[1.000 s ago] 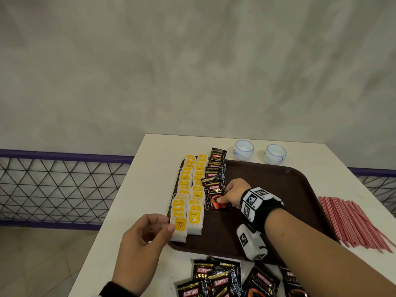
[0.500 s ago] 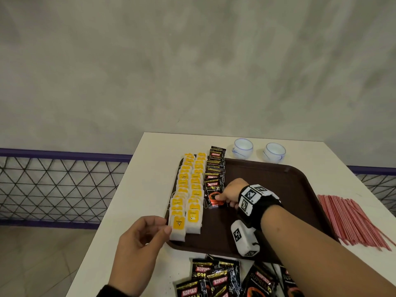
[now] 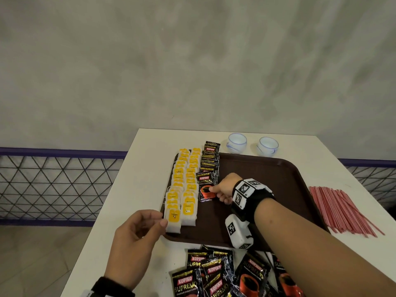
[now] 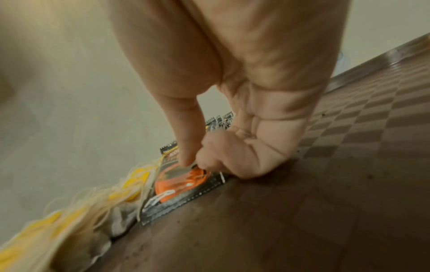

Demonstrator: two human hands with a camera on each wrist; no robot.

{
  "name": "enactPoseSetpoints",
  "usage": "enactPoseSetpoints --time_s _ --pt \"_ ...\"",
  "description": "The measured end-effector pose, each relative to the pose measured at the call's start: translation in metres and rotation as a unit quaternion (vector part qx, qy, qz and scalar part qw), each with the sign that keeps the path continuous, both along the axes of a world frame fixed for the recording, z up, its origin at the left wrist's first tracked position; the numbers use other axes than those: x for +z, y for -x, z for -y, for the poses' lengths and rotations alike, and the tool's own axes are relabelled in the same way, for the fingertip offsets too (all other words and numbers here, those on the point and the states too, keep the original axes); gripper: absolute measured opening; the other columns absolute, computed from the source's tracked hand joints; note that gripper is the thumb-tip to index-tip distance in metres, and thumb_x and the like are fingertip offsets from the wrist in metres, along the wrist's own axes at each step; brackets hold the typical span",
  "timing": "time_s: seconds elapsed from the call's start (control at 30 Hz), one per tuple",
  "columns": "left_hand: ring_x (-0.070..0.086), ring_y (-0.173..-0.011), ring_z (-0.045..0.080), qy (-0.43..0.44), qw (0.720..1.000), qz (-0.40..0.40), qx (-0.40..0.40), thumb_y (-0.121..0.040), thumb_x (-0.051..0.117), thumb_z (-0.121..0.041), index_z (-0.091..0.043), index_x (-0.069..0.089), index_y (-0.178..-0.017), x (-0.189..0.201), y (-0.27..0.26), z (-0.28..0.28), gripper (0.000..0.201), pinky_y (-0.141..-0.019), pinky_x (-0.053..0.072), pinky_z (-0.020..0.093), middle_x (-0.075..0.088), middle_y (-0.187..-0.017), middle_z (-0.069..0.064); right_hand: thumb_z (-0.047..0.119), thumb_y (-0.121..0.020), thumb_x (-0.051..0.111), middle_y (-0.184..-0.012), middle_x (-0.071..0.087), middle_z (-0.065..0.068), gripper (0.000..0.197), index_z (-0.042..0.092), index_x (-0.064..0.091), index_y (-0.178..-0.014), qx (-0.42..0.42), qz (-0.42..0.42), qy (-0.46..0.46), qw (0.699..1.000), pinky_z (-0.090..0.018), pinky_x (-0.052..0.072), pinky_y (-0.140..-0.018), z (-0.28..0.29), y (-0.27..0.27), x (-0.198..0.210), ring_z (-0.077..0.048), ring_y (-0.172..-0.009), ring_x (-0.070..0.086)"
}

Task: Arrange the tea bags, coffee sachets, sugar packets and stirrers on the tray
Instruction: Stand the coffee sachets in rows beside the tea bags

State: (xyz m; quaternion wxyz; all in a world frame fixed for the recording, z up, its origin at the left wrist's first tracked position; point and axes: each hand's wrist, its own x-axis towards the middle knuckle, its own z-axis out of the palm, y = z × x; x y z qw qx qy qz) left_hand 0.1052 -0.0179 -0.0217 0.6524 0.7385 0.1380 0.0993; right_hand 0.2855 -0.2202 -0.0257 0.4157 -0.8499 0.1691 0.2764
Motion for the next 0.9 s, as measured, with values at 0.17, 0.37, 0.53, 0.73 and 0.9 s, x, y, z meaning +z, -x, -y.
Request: enactPoseSetpoints --time_s 0.17,0.37,0.53,0.73,0.9 --pt "0.065 -0.076 0.031 0.013 1.000 0.010 0.001 -0.077 0.072 -0.006 -0.013 0.069 -0.083 0.003 0.005 -0.002 0.009 -0.071 0.053 0.038 0.072 -0.075 0.009 0.010 -0.090 0.064 -0.062 0.055 -0.008 0.022 0.002 0.057 -0.071 0.006 -0.026 -0.009 1.000 -0.020 0.041 -0.039 -0.003 0.007 0.003 -0.013 -0.048 0.050" --pt "0.066 -0.071 0.025 0.018 1.000 0.005 0.004 -0.079 0.070 -0.004 -0.010 0.069 -0.083 0.006 0.012 -0.003 0.008 -0.072 0.053 0.040 0.071 -0.073 0.006 0.008 -0.091 0.062 -0.043 0.059 -0.003 0.020 0.001 0.055 -0.074 -0.014 0.003 0.002 1.000 -0.015 0.039 -0.034 -0.008 0.010 0.007 -0.011 -0.036 0.049" --pt "0.065 -0.074 0.031 0.018 1.000 0.012 0.010 -0.079 0.070 -0.003 -0.009 0.069 -0.084 0.003 0.016 -0.007 0.008 -0.073 0.052 0.042 0.070 -0.072 0.010 0.012 -0.090 0.064 -0.060 0.058 -0.009 0.024 0.001 0.056 -0.071 0.001 0.007 0.010 1.000 -0.024 0.045 -0.044 -0.007 0.013 0.013 -0.016 -0.047 0.050" --pt "0.067 -0.071 0.021 -0.042 0.999 -0.004 -0.027 -0.079 0.071 -0.008 -0.016 0.069 -0.082 0.008 0.034 0.000 0.009 -0.070 0.054 0.038 0.071 -0.074 0.005 0.024 -0.089 0.066 -0.064 0.057 -0.009 0.025 0.009 0.052 -0.075 0.045 0.111 -0.007 0.993 -0.024 0.042 -0.044 0.020 0.033 0.068 -0.016 -0.049 0.050" --pt "0.063 -0.075 0.000 -0.182 0.970 -0.068 -0.148 -0.078 0.074 -0.025 -0.031 0.066 -0.081 0.007 0.062 0.035 0.010 -0.068 0.052 0.024 0.069 -0.080 -0.015 0.030 -0.086 0.068 -0.065 0.063 -0.004 0.022 0.012 0.056 -0.083 0.132 0.210 -0.021 0.969 -0.022 0.042 -0.043 0.086 0.123 0.104 -0.013 -0.049 0.054"
